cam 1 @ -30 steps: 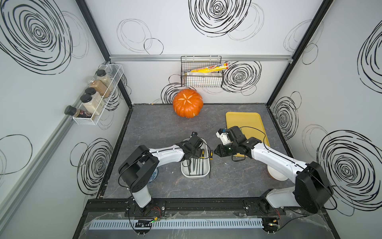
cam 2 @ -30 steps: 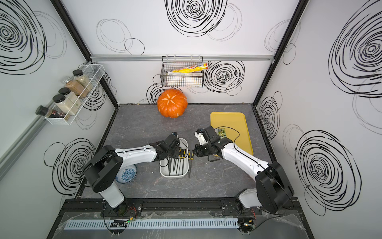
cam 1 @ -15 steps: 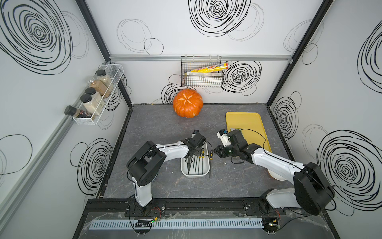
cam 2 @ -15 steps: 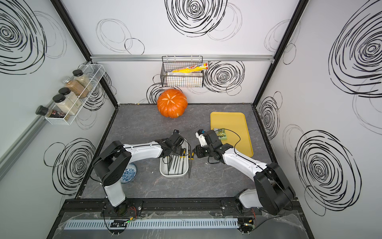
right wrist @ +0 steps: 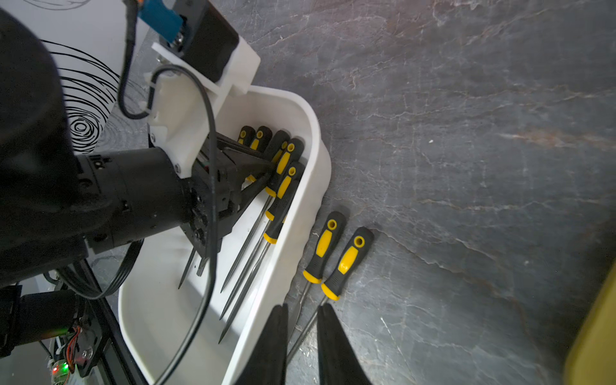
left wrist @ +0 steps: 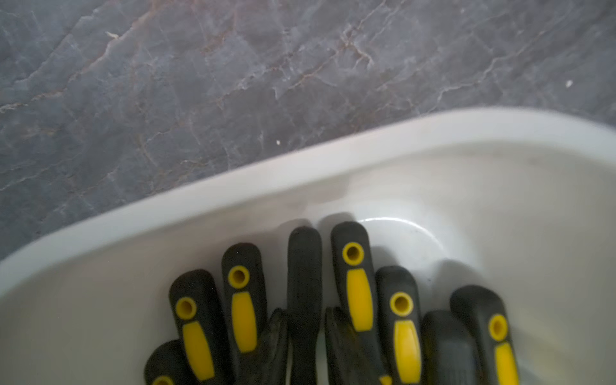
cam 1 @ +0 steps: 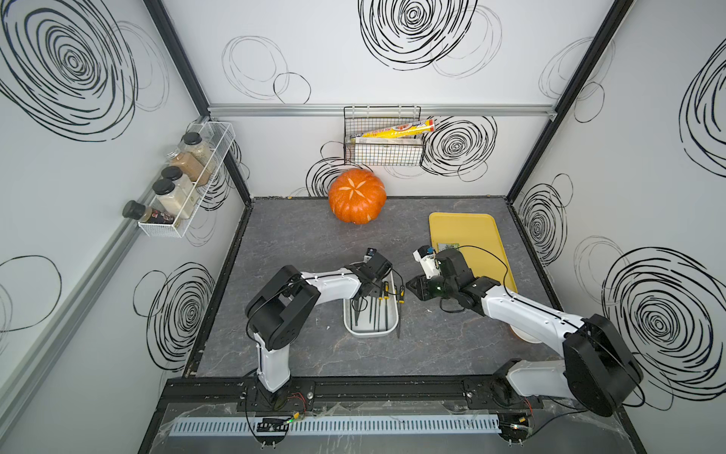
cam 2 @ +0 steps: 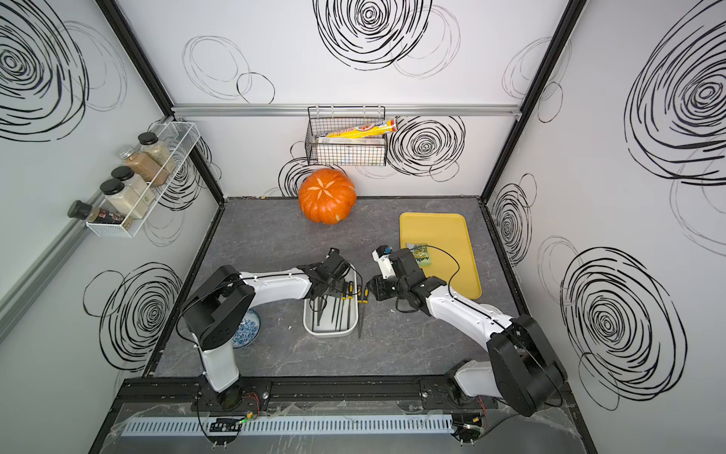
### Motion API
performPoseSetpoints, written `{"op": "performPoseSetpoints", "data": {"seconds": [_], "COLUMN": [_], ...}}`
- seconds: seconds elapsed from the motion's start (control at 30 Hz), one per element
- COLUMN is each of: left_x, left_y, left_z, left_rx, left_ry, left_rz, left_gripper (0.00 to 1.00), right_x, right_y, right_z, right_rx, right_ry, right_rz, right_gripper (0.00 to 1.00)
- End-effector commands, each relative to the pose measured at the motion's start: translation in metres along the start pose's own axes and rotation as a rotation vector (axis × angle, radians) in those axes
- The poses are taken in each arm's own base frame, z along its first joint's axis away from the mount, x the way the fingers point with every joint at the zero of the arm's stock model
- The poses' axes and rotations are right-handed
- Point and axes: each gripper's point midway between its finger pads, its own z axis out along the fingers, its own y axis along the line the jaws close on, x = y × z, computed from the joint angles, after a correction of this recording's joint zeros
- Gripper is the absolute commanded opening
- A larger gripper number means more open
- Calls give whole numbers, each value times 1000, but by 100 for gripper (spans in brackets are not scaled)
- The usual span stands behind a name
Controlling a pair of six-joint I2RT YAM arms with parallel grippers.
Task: Take the file tool out of the storage box
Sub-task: Pick up the file tool from the storage box.
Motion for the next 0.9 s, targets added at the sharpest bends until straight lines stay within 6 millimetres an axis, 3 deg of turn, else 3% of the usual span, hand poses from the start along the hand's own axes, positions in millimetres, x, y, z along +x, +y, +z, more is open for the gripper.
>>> {"op": "performPoseSetpoints", "data": {"seconds": [0.0, 0.13, 0.3, 0.47, 0.57, 0.7, 0.87], "left_x": [17, 6, -20, -49, -60, -62, -52], "left_y": [4, 3, -6, -11, -12, -15, -30], "left_z": [5, -7, -45, -104, -146, -198, -235], "left_rx": [8, 33, 157, 391, 535, 742, 958], "left_ry": [71, 25, -104, -282, -434, -580, -643], "left_rz": [-1, -21, -61, -130, -155, -176, -134], "left_gripper": [19, 0, 0, 0, 0, 0, 0], "right_x": [0, 0, -3, -10, -13, -10, 0], "right_y": [1, 3, 6, 23, 42, 84, 131], "right_z": [1, 1, -3, -13, -20, -36, -52], "right_rx": [-17, -32, -41, -123, -225, -482, -742], "right_ry": [-11, -14, -32, -83, -105, -126, -106], "right_rz": [-7, -8, -25, -63, -99, -142, -173], "right_gripper": [21, 21, 21, 23, 25, 30, 35]}}
